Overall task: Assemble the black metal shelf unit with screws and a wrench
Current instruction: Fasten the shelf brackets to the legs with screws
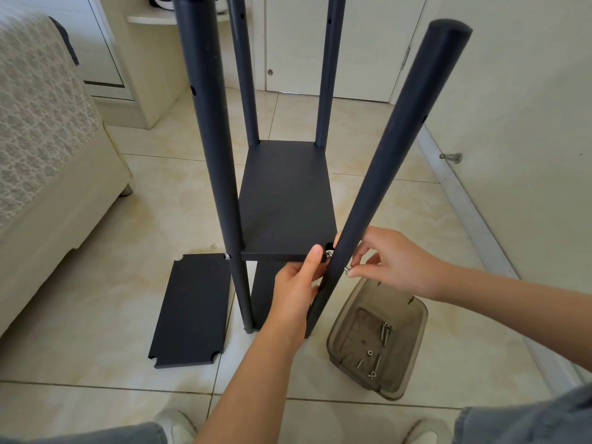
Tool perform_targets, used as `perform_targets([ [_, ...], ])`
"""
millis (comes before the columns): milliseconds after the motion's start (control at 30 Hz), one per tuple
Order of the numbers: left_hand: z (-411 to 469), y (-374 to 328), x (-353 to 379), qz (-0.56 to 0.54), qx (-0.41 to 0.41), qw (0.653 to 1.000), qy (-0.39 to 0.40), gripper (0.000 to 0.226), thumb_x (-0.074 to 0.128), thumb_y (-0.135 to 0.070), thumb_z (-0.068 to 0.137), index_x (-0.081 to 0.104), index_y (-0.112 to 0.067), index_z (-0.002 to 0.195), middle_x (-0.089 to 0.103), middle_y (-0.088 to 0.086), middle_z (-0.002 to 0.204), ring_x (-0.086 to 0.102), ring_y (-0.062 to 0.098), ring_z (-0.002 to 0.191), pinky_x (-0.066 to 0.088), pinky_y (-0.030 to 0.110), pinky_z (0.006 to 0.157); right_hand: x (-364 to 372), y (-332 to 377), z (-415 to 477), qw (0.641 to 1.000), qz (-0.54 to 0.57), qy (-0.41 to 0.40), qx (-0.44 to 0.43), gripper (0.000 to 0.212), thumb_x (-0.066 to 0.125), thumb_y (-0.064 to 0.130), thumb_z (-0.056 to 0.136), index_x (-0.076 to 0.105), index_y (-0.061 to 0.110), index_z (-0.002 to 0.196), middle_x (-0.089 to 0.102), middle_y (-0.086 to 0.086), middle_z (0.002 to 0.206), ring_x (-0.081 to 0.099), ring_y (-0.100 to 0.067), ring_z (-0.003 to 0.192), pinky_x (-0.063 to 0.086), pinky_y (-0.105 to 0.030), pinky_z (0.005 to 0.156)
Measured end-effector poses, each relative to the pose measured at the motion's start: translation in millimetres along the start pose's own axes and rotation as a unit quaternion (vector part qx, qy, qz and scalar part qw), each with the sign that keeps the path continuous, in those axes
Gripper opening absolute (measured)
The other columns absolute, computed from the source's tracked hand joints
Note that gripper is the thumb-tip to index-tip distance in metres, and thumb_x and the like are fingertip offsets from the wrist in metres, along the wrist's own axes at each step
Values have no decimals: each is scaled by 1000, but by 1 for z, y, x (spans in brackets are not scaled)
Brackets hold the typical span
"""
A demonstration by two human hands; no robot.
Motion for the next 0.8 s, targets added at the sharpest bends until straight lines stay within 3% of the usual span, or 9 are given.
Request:
perform_targets([
  [200, -1, -1, 0, 3, 7, 1000, 12, 37, 56, -52, 94, 73, -19, 97, 78, -6, 96, 72, 4, 95, 47, 26, 82, 2, 9, 4, 1000, 8, 4, -30, 41, 74, 21, 87, 47, 52, 94, 52, 31, 92, 54, 16, 93, 44, 1, 67],
  [467, 0, 0, -4, -22, 3, 1000, -15, 23, 65, -40, 95, 68, -22, 110, 77, -8, 104, 71, 12, 104, 50, 39, 104, 0, 8, 4, 999, 11, -13, -35, 42, 74, 20, 87, 48, 52, 94, 55, 32, 89, 58, 9, 92, 44, -1, 70],
  [600, -1, -2, -6, -73, 2, 997, -23, 21, 68, -30, 94, 67, -16, 111, 77, -3, 102, 73, 13, 101, 49, 40, 105, -2, 2, 5, 997, -60, -40, -23, 29, 75, 30, 85, 49, 42, 91, 51, 20, 89, 58, -11, 80, 46, -8, 64],
  [667, -1, 0, -7, -78, -3, 997, -22, 24, 69, -29, 94, 67, -11, 110, 78, 0, 101, 73, 13, 100, 49, 38, 105, -2, -1, 6, 996, -80, -48, -16, 24, 75, 32, 85, 56, 32, 100, 50, 17, 92, 58, -13, 81, 47, -10, 64],
  [800, 0, 1, -7, -76, -8, 997, -18, 31, 69, -29, 93, 66, -7, 114, 77, 3, 104, 73, 13, 100, 49, 35, 103, 0, -4, 8, 996, -75, -47, -14, 32, 75, 34, 85, 60, 23, 112, 52, 16, 93, 59, -15, 83, 53, -21, 71],
])
Point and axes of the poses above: each hand's wrist, its own z-axis towards the middle knuckle, its own x-axis out of the palm, y = z × x, the point moved 10 cm from there along z, towards the middle knuckle
